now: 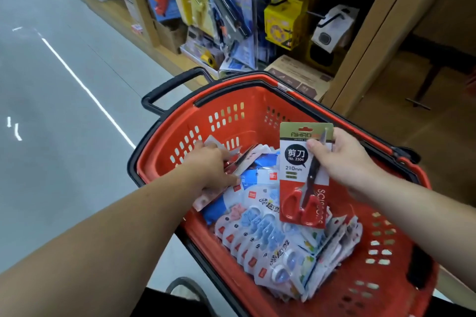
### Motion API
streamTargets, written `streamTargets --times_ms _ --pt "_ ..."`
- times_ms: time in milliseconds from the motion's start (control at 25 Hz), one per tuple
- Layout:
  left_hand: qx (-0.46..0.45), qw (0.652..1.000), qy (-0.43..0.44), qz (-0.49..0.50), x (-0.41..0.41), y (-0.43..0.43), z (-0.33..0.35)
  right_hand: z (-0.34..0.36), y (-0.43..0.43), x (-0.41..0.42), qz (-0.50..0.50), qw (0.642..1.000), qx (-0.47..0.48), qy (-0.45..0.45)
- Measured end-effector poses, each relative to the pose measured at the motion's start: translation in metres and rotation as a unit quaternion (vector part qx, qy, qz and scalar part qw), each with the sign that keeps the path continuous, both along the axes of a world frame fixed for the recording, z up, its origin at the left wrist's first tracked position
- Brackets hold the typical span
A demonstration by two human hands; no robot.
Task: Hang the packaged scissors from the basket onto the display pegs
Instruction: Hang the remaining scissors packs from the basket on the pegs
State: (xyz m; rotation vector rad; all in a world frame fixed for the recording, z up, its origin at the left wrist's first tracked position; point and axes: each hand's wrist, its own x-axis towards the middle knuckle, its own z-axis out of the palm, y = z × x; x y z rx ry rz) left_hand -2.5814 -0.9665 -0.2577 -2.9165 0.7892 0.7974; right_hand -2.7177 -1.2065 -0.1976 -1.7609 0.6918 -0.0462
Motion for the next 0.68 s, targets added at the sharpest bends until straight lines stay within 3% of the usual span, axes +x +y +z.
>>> streamTargets --times_ms 160,440,560,680 --pt "0.025 0.999 -0.006 -0.019 0.000 -0.007 -0.004 0.006 0.000 -0.005 0.016 0.999 0.040 -0.023" --pt "-0.089 0.987 -0.122 0.053 -0.024 -0.017 0.053 0.017 -0.019 -0.018 -0.010 0.999 0.013 -0.028" --pt "-0.111 0.974 -0.195 0.024 -0.051 -0.027 0.089 0.032 -0.027 -0.027 -0.051 0.996 -0.033 -0.065" --pt "-0.092 0.955 -0.270 -0.085 -0.098 -0.049 0.091 0.058 -0.036 -0.037 -0.089 0.980 -0.142 -0.110"
